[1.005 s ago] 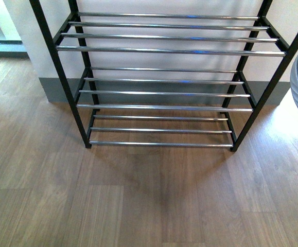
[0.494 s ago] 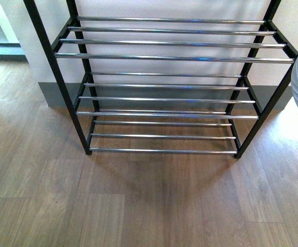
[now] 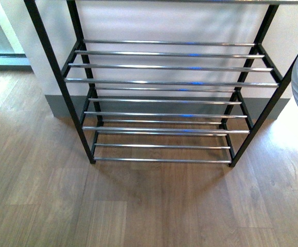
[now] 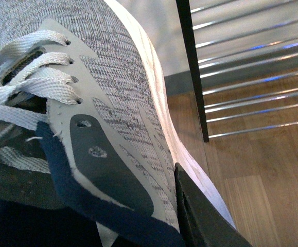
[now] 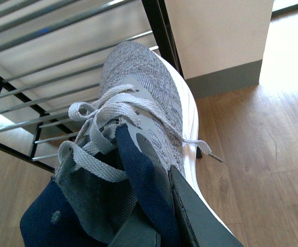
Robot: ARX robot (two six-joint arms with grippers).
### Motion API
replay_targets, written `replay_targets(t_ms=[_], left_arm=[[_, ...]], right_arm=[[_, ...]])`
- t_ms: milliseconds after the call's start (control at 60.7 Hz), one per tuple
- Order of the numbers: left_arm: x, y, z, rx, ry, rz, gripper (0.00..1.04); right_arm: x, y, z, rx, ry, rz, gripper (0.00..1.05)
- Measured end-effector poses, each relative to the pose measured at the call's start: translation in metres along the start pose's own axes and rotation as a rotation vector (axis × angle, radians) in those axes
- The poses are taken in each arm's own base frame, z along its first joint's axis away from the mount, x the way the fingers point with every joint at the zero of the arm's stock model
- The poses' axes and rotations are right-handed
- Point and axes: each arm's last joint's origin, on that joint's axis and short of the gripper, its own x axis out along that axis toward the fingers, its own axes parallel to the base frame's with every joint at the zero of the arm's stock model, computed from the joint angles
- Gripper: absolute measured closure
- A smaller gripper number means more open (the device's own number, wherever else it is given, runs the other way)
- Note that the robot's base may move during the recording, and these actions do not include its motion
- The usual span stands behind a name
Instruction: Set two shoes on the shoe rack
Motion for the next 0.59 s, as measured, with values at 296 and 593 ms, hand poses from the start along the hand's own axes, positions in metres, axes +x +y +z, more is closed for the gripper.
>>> replay_targets(t_ms=[296, 593], left_arm=[[0.0, 0.0001, 0.0, 0.0, 0.0, 0.0, 1.03], [0.0001, 0.0, 0.0, 0.0, 0.0, 0.0, 1.03]], right_arm=[[-0.0001, 0.0, 0.0, 0.0, 0.0, 0.0, 1.03], [0.0, 0.0, 0.0, 0.0, 0.0, 0.0, 1.03]])
